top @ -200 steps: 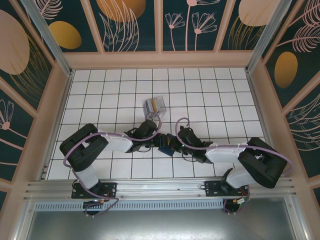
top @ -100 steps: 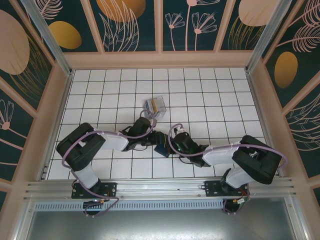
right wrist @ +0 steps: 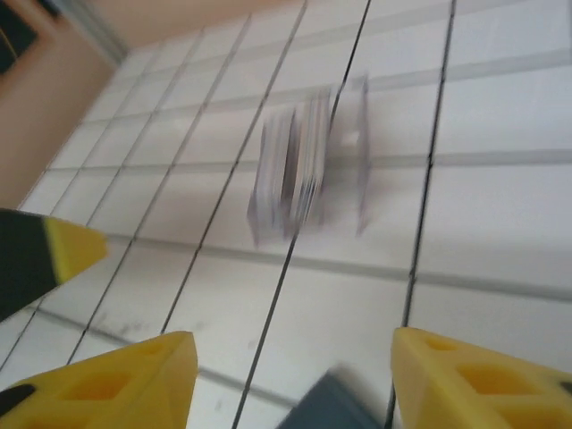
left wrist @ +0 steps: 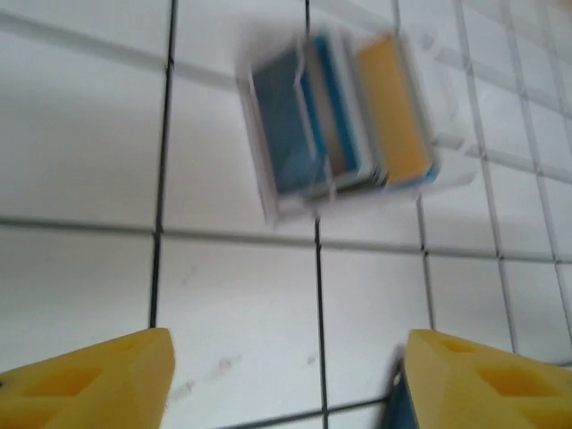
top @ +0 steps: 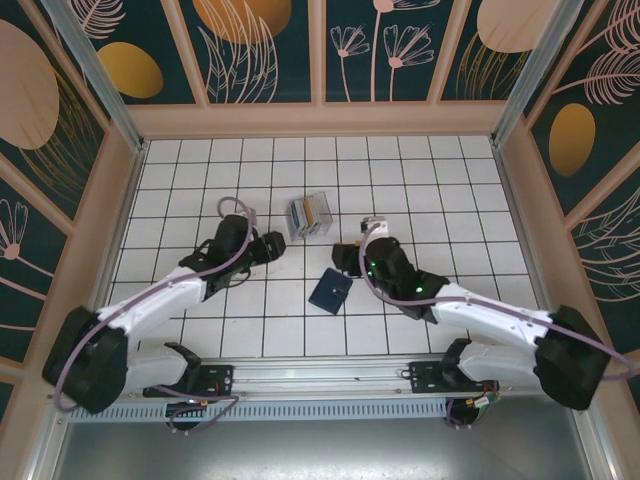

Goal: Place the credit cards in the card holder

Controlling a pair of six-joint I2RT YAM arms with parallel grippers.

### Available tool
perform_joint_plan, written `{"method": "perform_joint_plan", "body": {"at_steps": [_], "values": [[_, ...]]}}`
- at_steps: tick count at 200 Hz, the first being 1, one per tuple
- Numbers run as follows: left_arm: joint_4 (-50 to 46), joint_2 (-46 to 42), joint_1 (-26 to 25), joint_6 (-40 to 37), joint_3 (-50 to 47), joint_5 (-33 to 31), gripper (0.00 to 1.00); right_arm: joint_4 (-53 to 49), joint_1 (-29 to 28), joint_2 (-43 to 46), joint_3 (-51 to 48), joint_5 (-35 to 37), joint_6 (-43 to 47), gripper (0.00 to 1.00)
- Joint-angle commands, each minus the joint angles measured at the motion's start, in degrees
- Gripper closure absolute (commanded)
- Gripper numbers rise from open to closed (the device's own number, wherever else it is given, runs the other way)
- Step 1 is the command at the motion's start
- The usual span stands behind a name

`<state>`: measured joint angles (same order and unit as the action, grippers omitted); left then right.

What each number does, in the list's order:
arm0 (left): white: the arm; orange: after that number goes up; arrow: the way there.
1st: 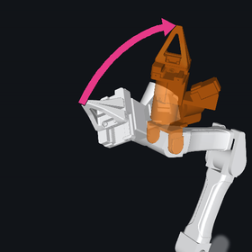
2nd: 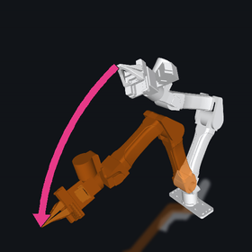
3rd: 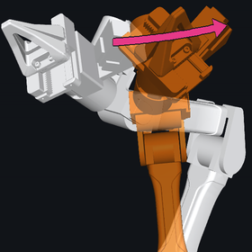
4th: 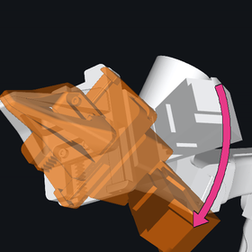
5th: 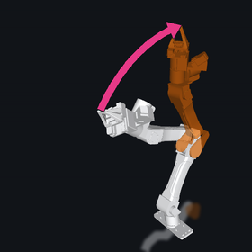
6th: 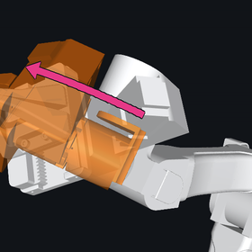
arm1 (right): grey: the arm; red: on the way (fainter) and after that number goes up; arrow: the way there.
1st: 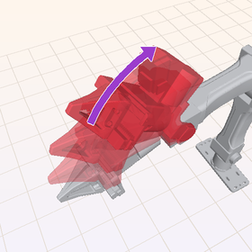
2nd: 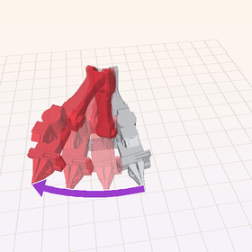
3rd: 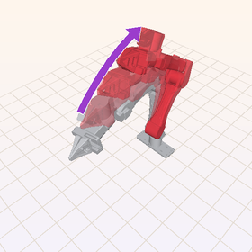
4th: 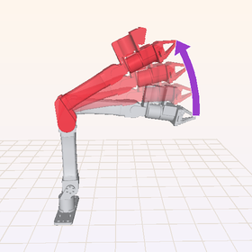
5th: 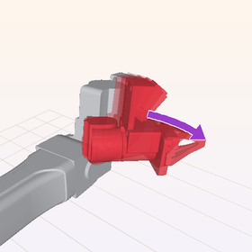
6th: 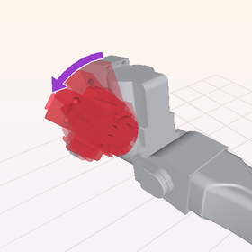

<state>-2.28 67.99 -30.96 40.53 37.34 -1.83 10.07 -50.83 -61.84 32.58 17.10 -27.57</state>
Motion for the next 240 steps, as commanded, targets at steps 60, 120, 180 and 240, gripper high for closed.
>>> {"method": "perform_joint_plan", "body": {"at_steps": [60, 120, 180, 240], "values": [[18.1, -20.3, 0.1, -21.3, -8.8, -38.8, 0.01, 17.1, 14.1, 34.4, -19.1, 15.6, 33.0, 0.09], [50.6, -17.4, 5.0, -55.6, -29.9, -32.6, 0.01, 33.4, 39.5, 29.6, -33.5, 4.0, 30.0, 0.01], [68.6, -1.8, 21.6, -42.2, -33.6, -18.2, 0.01, 58.2, 49.8, 2.2, -34.4, -6.2, 26.8, 0.01], [79.7, 17.7, 27.1, -38.3, -26.7, -11.4, 0.01, 65.3, 52.0, -15.5, -26.2, -12.6, 25.7, 0.01]]}}
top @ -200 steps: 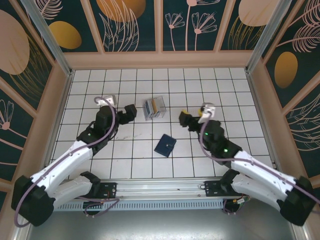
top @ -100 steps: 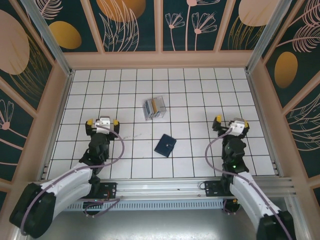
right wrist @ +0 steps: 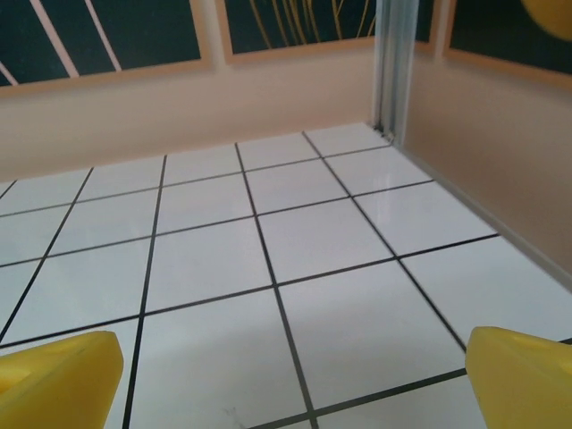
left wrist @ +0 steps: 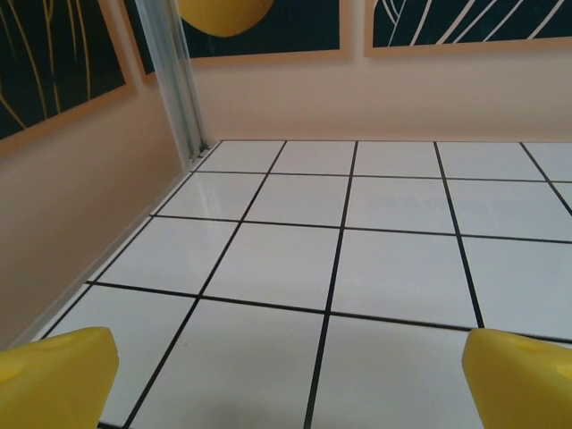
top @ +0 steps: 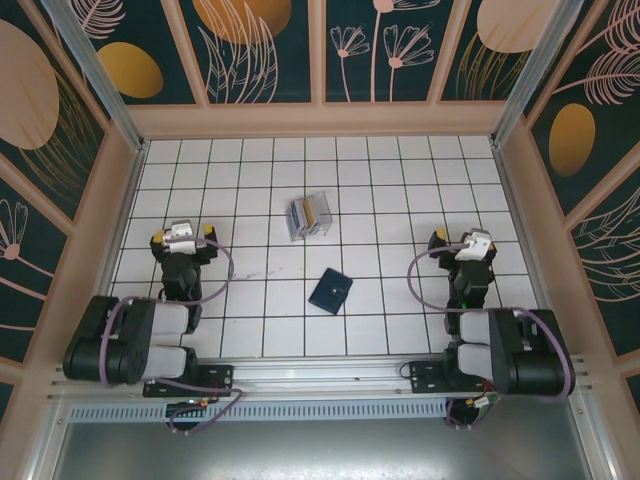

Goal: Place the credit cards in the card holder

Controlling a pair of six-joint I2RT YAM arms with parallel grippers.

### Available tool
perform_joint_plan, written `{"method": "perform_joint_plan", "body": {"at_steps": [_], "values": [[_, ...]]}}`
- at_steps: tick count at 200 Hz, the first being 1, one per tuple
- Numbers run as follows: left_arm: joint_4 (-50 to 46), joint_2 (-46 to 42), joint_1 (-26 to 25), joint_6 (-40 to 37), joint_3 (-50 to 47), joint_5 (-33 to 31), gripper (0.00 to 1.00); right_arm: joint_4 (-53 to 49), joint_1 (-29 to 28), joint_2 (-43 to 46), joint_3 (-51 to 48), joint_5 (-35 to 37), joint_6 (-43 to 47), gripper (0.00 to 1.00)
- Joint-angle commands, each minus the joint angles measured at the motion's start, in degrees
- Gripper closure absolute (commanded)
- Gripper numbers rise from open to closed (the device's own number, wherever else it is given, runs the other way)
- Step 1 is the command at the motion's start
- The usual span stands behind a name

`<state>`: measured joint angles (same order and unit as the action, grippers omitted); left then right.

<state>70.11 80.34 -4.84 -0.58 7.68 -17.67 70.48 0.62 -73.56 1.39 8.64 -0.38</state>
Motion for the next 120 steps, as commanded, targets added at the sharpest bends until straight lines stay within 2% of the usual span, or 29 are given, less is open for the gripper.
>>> {"method": "perform_joint_plan", "body": {"at_steps": [1, 10, 38, 53, 61, 71, 80, 88, 120], "values": [[7.6, 5.7, 1.0, 2.8, 3.1, 4.5, 0.01, 4.6, 0.6, -3.9, 5.2, -4.1, -1.5, 0.01], [9.4, 7.4, 1.7, 3.6, 3.2, 4.7, 0.01, 1.7, 0.5, -4.6, 7.1, -3.6, -1.5, 0.01], [5.2, 7.0, 2.8, 4.4, 4.7, 6.5, 0.01, -0.6, 0.7, -6.7, 9.2, -2.2, -2.4, 0.01], [3.5, 7.1, 2.9, 6.0, 5.7, 3.1, 0.01, 2.3, 0.7, -12.3, 10.2, -1.4, -3.1, 0.01], [3.8, 7.3, 3.0, 6.1, 5.7, 3.0, 0.01, 7.9, 0.2, -15.9, 9.6, -0.2, -2.4, 0.01], [3.7, 7.2, 3.0, 6.1, 5.7, 3.0, 0.01, 1.9, -0.2, -14.2, 11.0, 1.5, -3.2, 0.01], [3.7, 7.2, 3.0, 6.1, 5.7, 2.9, 0.01, 5.3, -0.3, -15.1, 10.1, 2.0, -2.7, 0.01], [3.8, 7.3, 3.0, 6.1, 5.6, 3.0, 0.01, 2.6, -0.4, -14.4, 10.7, 2.0, -3.1, 0.01], [4.1, 7.0, 3.0, 6.0, 5.3, 3.0, 0.01, 3.5, -0.4, -14.6, 10.6, 1.8, -2.8, 0.01]]}}
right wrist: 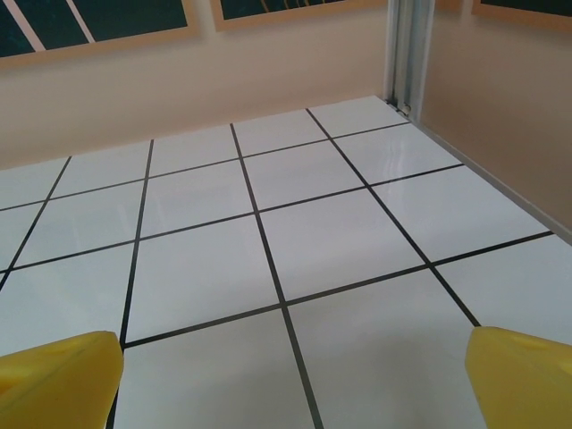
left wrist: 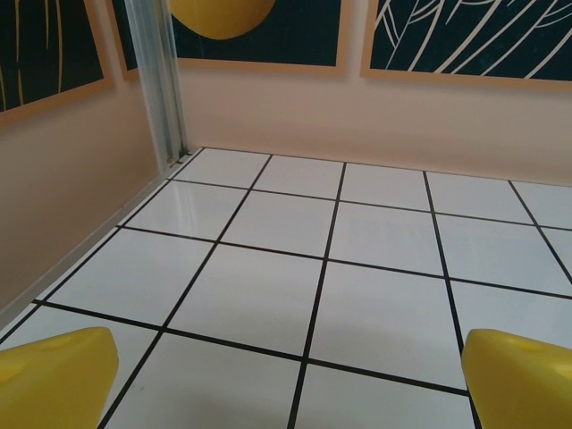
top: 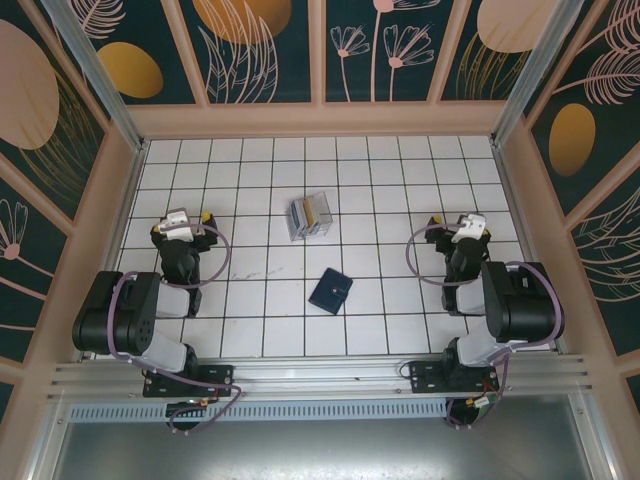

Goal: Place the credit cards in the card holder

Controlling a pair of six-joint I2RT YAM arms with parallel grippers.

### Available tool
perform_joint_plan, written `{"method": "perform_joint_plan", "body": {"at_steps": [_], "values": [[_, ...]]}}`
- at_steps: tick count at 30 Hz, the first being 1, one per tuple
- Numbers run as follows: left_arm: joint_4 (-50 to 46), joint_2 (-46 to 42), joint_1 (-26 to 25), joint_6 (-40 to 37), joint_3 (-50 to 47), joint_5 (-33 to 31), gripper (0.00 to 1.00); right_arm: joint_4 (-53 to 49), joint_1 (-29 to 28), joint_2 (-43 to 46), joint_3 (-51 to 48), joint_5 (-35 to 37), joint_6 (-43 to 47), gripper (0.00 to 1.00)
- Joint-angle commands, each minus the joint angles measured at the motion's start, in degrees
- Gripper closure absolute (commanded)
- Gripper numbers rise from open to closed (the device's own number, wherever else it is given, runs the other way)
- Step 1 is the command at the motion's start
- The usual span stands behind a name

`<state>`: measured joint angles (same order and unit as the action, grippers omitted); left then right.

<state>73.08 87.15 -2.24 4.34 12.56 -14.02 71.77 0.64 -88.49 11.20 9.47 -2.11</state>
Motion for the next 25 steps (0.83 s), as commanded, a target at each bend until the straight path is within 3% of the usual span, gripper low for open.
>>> {"method": "perform_joint_plan", "body": {"at_steps": [1, 25], "values": [[1.1, 0.2, 0.4, 1.1, 0.5, -0.7, 0.01, 2.3, -0.5, 0.3, 0.7, 1.0, -1.1, 0.01], [1.6, 0.0, 0.4, 1.1, 0.1, -0.7, 0.01, 1.6, -0.4, 0.2, 1.1, -1.7, -0.1, 0.01]]}}
